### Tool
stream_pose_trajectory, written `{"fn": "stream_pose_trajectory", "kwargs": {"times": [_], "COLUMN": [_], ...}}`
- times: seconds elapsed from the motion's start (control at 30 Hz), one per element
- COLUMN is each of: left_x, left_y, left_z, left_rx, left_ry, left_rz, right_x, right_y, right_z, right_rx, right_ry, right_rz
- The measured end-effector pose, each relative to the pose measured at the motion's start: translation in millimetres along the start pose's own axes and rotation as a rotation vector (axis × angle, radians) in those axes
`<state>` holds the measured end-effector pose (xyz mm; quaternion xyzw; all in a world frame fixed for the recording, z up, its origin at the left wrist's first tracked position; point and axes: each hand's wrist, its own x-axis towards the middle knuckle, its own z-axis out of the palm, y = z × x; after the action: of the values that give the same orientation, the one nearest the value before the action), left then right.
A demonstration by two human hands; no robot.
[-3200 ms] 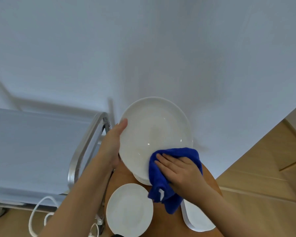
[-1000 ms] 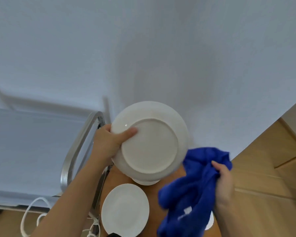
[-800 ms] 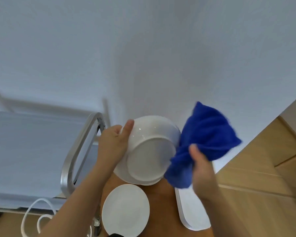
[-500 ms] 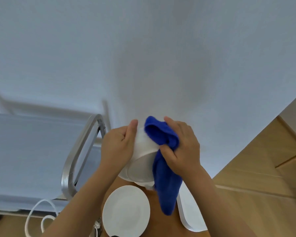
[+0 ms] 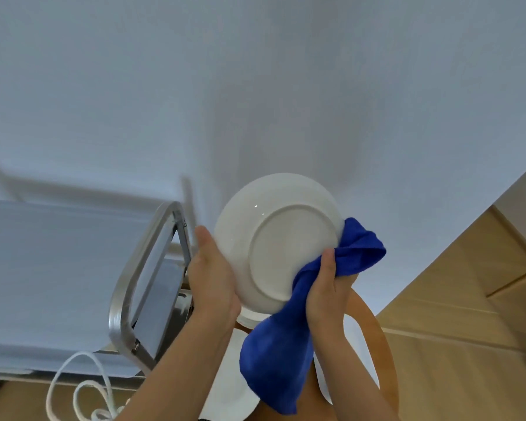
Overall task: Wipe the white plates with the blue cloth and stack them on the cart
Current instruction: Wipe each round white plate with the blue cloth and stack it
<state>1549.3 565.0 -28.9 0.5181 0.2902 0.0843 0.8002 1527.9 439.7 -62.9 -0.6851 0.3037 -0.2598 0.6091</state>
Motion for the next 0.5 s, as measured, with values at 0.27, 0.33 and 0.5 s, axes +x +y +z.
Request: {"fn": "stream_pose_trajectory", "kwargs": {"times": [0.27,0.33,0.5], "left_x": [-21,-20,-23], "left_y": [-25,-29,-34], "left_z": [14,9,7], "left_rx": [0.106,0.165,0.180], "left_ry": [-0.175,-0.225,-0.262], "left_rz": [0.067,0.179,0.190], "right_x": [-58,-57,-22], "right_y": [7,2,-26], "right_z": [28,27,26], "right_rx": [0.121,0.058,-0.033], "right_ry": [-0.049,-0.114,-0.147], "right_rz": [-0.024,-0.079,-0.102]}}
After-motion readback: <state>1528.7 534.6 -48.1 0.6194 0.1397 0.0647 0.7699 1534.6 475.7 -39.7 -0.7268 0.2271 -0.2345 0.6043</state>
